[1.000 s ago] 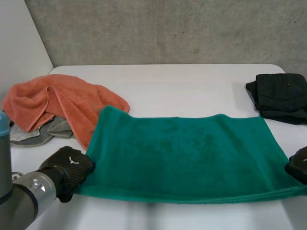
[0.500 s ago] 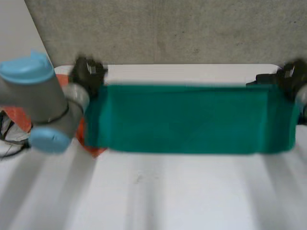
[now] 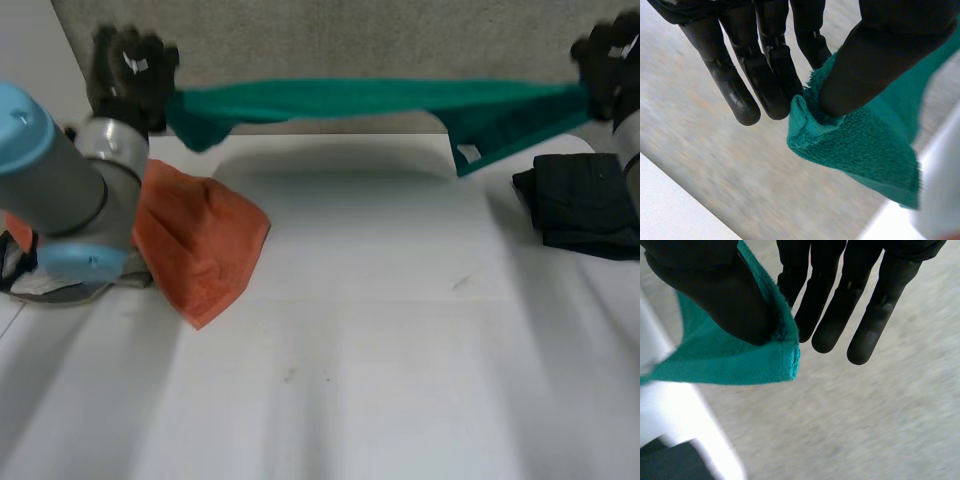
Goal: Fold the laundry.
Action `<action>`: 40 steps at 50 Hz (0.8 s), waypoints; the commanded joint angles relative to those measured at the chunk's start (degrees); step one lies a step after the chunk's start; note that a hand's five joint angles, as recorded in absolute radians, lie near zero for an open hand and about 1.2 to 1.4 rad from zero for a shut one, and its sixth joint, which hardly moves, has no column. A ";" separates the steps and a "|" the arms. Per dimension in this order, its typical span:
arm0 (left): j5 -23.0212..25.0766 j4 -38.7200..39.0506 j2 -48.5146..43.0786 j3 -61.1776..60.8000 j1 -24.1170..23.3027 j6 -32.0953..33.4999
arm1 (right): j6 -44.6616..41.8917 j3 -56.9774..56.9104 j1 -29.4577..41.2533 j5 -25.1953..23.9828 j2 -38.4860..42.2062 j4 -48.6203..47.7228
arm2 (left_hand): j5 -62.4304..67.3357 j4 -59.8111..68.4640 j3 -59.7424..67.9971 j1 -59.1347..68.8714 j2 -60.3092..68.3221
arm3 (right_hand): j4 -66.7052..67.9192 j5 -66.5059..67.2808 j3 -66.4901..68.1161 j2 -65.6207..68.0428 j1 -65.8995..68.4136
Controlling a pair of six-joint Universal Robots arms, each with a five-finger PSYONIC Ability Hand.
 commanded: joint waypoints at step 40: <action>-0.51 -28.64 2.61 -16.01 -1.77 7.13 | -22.23 19.70 -6.34 -1.73 -2.17 21.38 | 12.06 11.13 11.39 14.28 11.21 | 11.19 12.52 11.53 12.34 14.39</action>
